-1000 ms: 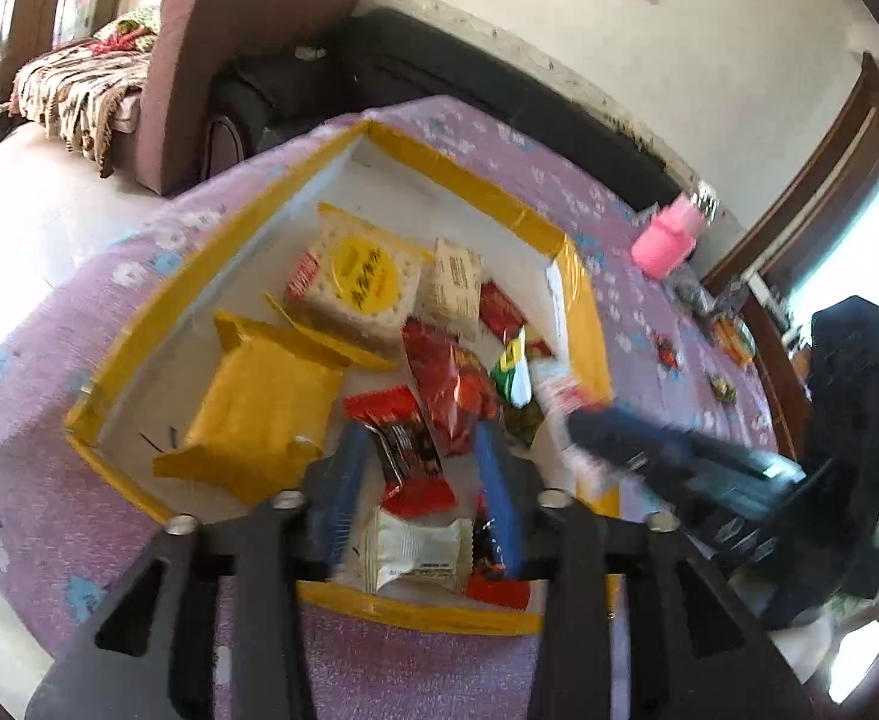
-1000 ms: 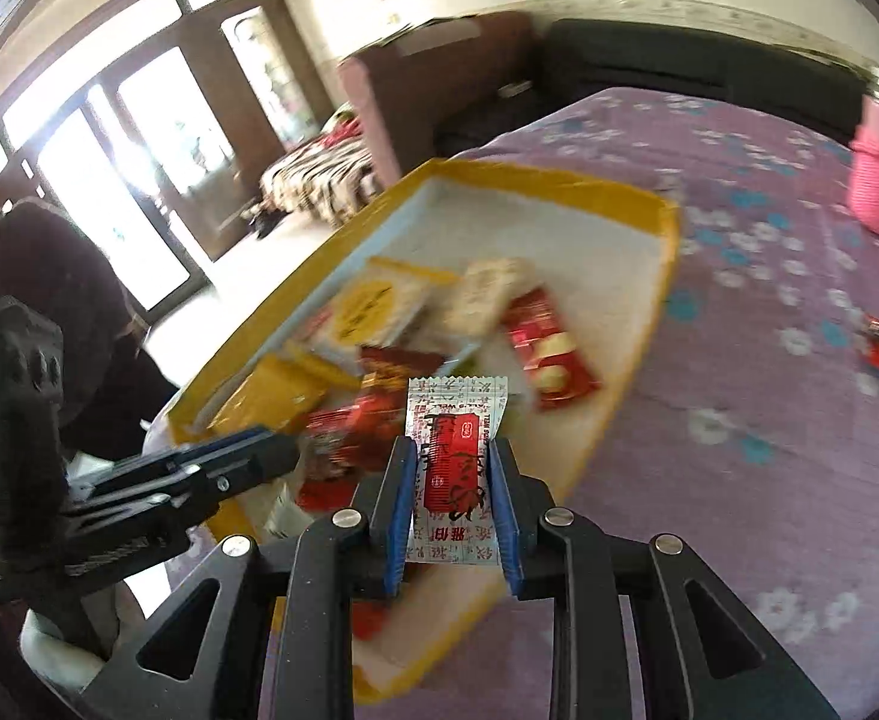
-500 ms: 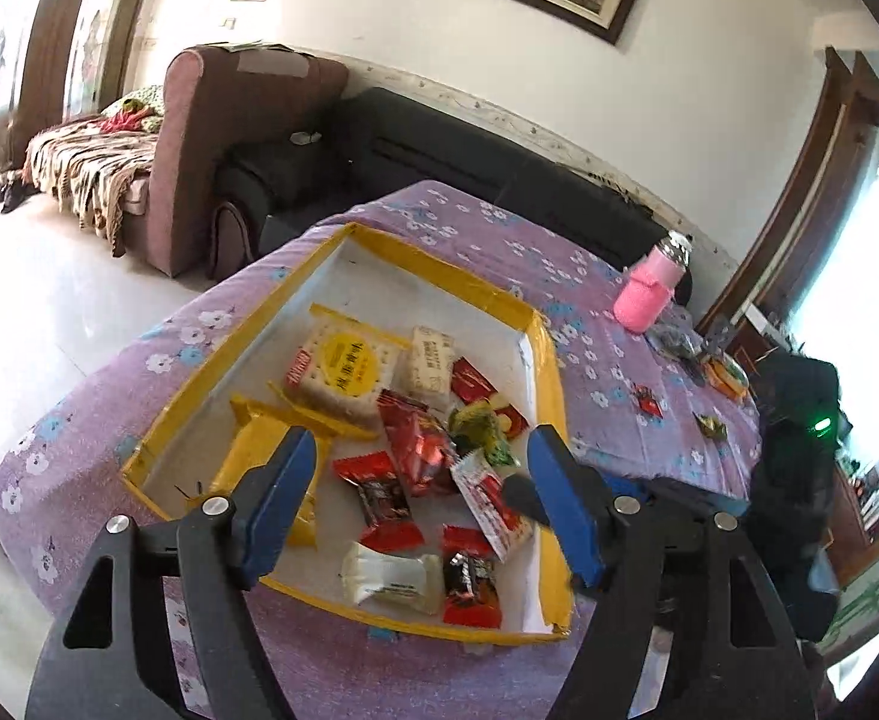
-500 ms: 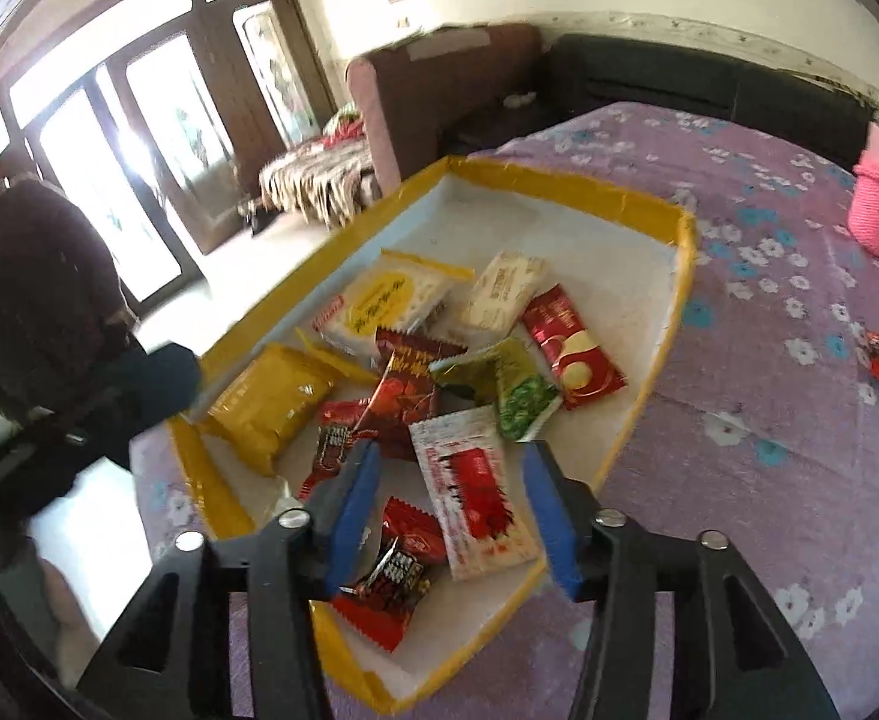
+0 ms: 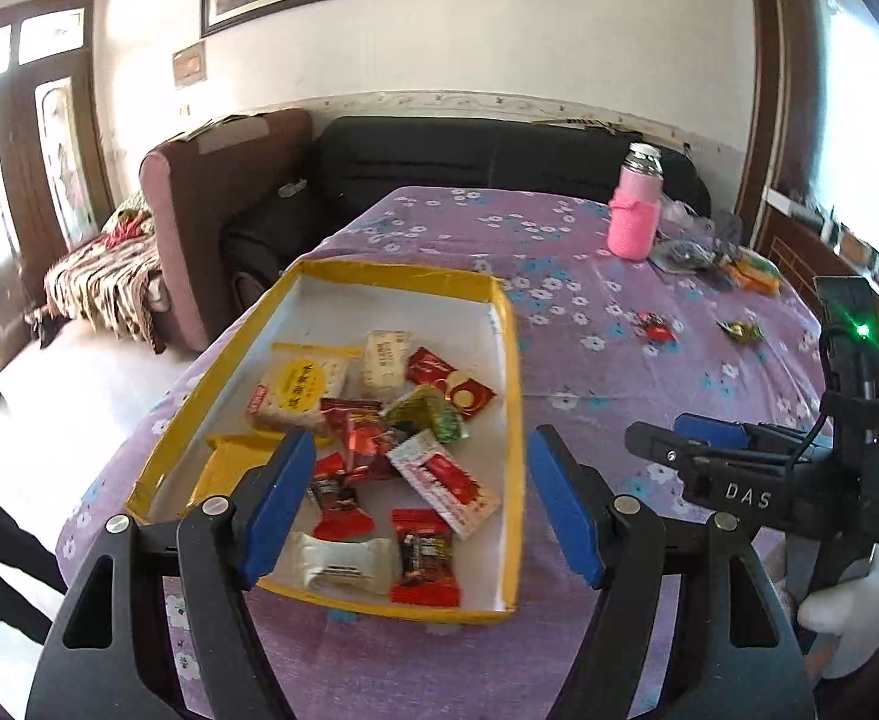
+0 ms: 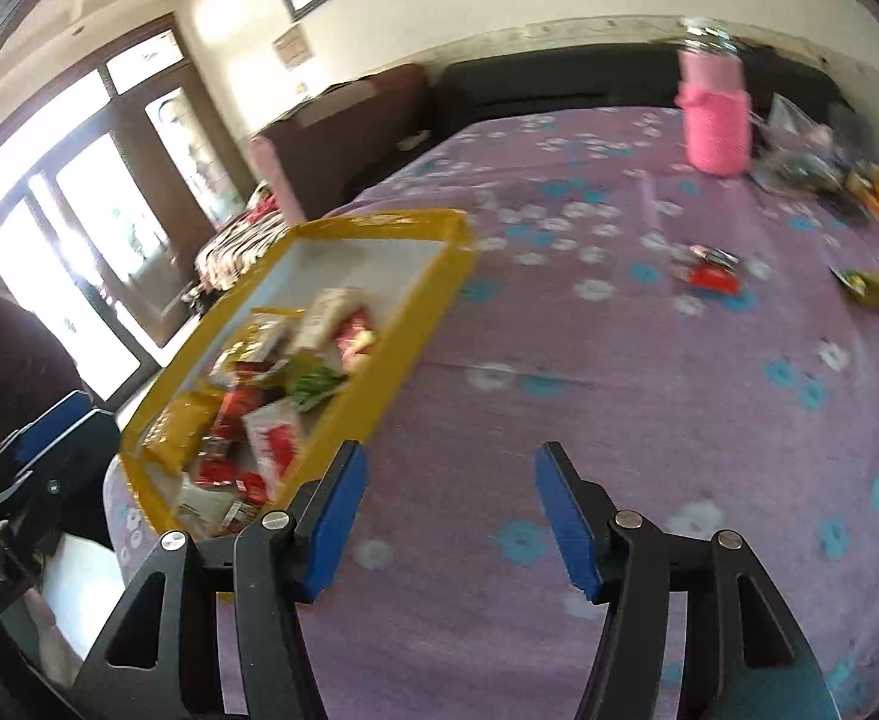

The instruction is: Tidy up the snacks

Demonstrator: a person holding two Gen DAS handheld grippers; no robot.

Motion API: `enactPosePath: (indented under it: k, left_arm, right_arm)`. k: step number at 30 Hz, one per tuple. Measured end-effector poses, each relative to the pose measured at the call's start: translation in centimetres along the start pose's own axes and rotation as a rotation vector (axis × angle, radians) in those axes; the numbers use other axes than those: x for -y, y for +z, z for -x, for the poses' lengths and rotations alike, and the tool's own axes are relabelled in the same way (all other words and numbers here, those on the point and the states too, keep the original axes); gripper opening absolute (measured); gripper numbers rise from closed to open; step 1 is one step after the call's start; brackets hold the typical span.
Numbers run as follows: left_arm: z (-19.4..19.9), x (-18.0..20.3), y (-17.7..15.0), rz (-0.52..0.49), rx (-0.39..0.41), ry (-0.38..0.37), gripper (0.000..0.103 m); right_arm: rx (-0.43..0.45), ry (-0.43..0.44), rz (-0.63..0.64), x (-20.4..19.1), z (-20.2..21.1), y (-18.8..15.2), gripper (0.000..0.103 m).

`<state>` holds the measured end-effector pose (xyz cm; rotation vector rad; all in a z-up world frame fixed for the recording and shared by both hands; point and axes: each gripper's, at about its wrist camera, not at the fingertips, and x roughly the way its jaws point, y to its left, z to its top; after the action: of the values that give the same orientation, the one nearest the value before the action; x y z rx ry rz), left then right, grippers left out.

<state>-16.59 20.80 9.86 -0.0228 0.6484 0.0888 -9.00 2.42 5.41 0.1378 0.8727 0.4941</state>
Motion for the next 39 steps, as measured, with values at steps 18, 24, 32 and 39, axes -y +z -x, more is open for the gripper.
enactPosePath:
  k: [18,24,32,39]
  left_arm:
    - [-0.8,4.4,-0.8,-0.096,-0.068,-0.009,0.073]
    - [-1.5,5.3,-1.0,-0.115,-0.096,-0.032,0.073]
    - [-1.6,5.9,-0.9,-0.076,-0.101,-0.206,0.073]
    - [-2.2,7.3,-1.2,-0.095,-0.109,-0.297,0.073]
  right_arm:
    - [0.020,-0.026,-0.084,5.5,2.4,-1.6,0.065]
    - [0.012,-0.050,-0.106,7.1,2.5,-1.6,0.066]
    - [0.079,-0.147,-0.178,12.1,4.4,0.5,0.066]
    - [0.077,-0.215,-0.222,16.2,1.7,5.7,0.068]
